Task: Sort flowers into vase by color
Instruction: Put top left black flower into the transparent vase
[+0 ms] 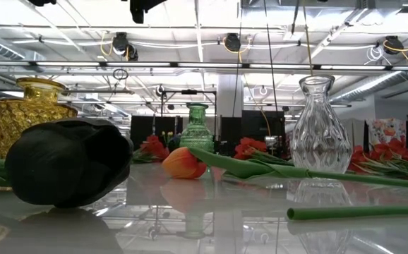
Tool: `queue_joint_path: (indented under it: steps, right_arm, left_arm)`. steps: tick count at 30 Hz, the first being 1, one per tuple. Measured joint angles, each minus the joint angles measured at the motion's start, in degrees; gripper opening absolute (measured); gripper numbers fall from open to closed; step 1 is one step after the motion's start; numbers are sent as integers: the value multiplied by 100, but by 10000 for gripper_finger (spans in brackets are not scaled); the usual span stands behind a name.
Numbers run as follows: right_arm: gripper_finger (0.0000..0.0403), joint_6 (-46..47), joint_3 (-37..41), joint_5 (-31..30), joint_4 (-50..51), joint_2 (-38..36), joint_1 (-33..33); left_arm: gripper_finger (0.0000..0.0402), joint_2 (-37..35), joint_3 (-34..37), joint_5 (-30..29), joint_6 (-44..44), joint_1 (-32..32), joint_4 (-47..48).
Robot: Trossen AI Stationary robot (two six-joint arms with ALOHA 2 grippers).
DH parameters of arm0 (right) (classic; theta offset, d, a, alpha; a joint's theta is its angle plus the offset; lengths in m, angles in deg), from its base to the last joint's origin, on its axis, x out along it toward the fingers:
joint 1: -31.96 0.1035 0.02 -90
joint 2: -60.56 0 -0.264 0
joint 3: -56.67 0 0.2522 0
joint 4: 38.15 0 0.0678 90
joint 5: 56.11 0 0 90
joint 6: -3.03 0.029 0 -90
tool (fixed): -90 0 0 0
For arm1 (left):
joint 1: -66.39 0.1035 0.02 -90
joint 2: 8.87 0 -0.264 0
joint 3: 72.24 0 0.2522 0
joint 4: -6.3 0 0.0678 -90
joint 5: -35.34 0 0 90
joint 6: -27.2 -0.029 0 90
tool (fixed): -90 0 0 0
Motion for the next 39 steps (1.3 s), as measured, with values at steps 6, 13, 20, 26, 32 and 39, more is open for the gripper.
queue_joint_path:
  steps: [6,13,20,26,32,39]
  right_arm:
    - [0,110,596,-32,-817,-141,117]
    - [0,92,1180,-168,-1702,-132,144]
    - [0,199,1210,-101,-1403,-286,257]
    - [0,76,1210,-132,-1395,-594,314]
    - [0,5,1210,-138,-1389,-687,314]
    - [0,6,1210,-136,-1298,-693,314]
  left_arm:
    - [206,0,0,-138,347,0,166]
    - [206,63,-322,-1060,714,2,1464]
    - [206,432,-664,-942,749,-23,1685]
    - [206,976,-1063,-885,699,-27,1703]
    - [206,1365,-1373,-489,611,-16,1905]
    - [206,1478,-1632,-461,594,-37,2086]
